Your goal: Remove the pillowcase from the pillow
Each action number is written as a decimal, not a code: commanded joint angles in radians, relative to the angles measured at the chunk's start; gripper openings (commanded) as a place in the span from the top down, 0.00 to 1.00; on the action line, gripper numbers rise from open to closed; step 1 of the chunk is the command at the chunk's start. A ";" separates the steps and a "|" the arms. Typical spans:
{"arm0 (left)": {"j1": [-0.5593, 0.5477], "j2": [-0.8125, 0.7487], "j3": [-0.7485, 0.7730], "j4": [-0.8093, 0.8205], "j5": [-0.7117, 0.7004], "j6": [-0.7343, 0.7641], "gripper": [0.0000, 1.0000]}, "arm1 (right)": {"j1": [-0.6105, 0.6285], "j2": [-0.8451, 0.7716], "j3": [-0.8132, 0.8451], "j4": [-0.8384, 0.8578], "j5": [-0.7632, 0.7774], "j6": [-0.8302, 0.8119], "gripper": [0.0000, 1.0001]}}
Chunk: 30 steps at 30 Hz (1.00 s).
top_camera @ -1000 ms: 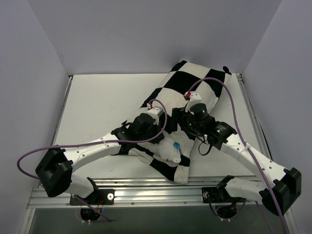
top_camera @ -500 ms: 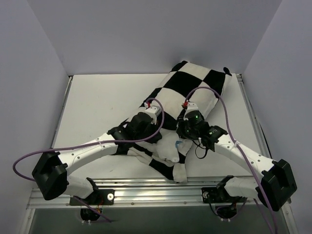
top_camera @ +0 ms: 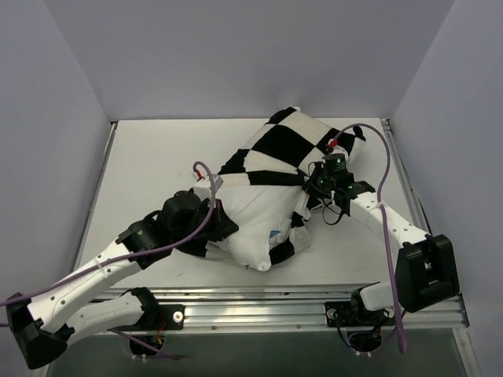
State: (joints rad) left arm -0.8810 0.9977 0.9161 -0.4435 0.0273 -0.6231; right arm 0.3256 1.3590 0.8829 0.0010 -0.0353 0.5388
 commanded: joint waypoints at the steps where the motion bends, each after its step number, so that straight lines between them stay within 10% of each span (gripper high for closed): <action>1: 0.010 -0.193 0.000 -0.248 0.135 -0.043 0.98 | -0.163 0.092 0.036 0.037 0.233 0.026 1.00; 10: 0.007 -0.269 -0.147 -0.164 0.230 -0.116 0.97 | -0.156 0.198 0.136 0.065 -0.015 -0.046 0.99; 15: 0.010 -0.133 -0.036 -0.087 0.201 -0.028 0.14 | -0.073 0.102 0.151 -0.045 -0.048 -0.085 0.49; 17: 0.014 -0.064 0.113 -0.166 0.103 0.023 0.06 | -0.060 0.028 0.142 -0.084 -0.054 -0.088 0.37; 23: 0.128 0.067 0.342 -0.238 -0.053 0.174 0.02 | -0.048 -0.123 0.097 -0.166 -0.057 -0.089 0.25; 30: 0.300 0.153 0.126 -0.123 0.075 0.133 0.08 | -0.031 -0.078 0.060 -0.096 -0.201 -0.095 0.26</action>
State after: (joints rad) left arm -0.6090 1.1110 1.1648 -0.6060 0.0322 -0.4835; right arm 0.2787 1.2308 0.9718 -0.1146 -0.1658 0.4625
